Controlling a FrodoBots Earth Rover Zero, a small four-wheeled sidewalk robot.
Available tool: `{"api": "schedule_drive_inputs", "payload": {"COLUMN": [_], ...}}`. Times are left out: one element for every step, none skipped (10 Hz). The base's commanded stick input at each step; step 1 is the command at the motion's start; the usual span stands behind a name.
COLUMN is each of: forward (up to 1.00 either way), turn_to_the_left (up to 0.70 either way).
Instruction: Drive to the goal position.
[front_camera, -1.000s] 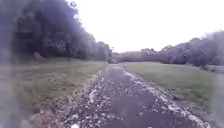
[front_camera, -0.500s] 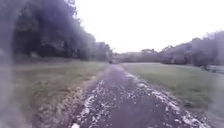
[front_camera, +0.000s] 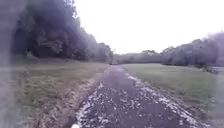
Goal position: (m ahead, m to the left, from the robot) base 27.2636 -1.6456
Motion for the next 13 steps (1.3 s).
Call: {"api": "schedule_drive_inputs", "payload": {"forward": [0.70, 0.70, 0.70, 0.70, 0.70, 0.70, 0.70, 0.70, 0.70, 0.70, 0.70, 0.70, 0.70], "turn_to_the_left": [-0.35, -0.35, -0.35, -0.22, -0.07, 0.00, 0.00, 0.00, 0.00, 0.00, 0.00, 0.00, 0.00]}}
